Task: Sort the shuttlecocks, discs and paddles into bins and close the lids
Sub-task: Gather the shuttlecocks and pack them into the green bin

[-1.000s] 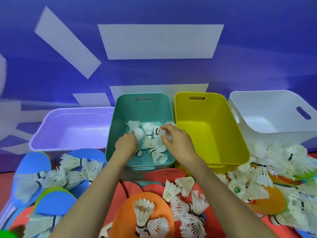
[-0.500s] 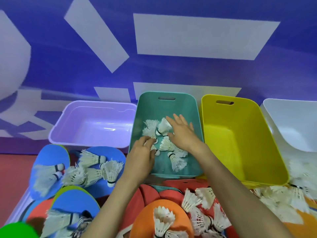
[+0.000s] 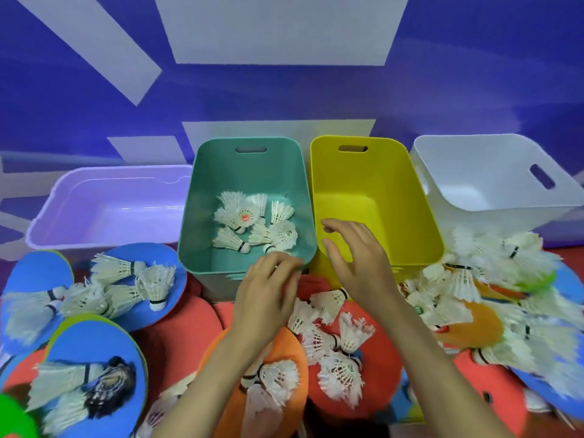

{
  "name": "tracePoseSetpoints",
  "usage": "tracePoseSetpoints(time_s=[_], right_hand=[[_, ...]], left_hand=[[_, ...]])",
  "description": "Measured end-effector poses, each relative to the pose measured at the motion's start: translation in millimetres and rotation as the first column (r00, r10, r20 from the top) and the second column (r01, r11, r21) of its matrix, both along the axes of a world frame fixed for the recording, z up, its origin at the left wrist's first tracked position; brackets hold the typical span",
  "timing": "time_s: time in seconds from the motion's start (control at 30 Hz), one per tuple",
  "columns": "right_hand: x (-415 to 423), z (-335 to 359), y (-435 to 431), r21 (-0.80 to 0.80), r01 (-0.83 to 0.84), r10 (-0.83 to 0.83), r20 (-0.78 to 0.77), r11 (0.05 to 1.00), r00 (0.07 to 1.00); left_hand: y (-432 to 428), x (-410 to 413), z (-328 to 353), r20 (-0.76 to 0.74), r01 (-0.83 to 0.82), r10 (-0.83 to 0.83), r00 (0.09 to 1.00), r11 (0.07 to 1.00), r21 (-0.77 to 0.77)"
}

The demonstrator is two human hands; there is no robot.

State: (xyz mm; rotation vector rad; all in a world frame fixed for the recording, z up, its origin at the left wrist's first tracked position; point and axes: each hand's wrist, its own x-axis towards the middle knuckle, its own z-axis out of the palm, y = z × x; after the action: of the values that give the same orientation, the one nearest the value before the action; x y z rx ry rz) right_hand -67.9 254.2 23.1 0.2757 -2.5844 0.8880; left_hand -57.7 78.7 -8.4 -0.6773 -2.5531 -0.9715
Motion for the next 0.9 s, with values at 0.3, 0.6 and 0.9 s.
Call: tracePoseSetpoints(time_s=[0.3,0.6,0.9], right_hand=[[86.3,-55.1,46.8,0.067,0.023,-0.04,0.279,0.997,0.96],[95.4,-78.4,53.0,0.322,-0.05,-0.135,0.527,0.945,0.839],[89.4,-75.9,62.3,0.243,0.018,-0.119,0.408,0.97,0.905]], left_hand=[[36.3,30.3,-46.3,0.355,0.187,-0.031,0.934,0.891,-0.414],[43.6,11.5,-64.8,0.401,0.186,0.097,0.911,0.772,-0.608],[46.4,20.9,-38.1,0.297,0.073,0.111,0.949,0.834,-0.547]])
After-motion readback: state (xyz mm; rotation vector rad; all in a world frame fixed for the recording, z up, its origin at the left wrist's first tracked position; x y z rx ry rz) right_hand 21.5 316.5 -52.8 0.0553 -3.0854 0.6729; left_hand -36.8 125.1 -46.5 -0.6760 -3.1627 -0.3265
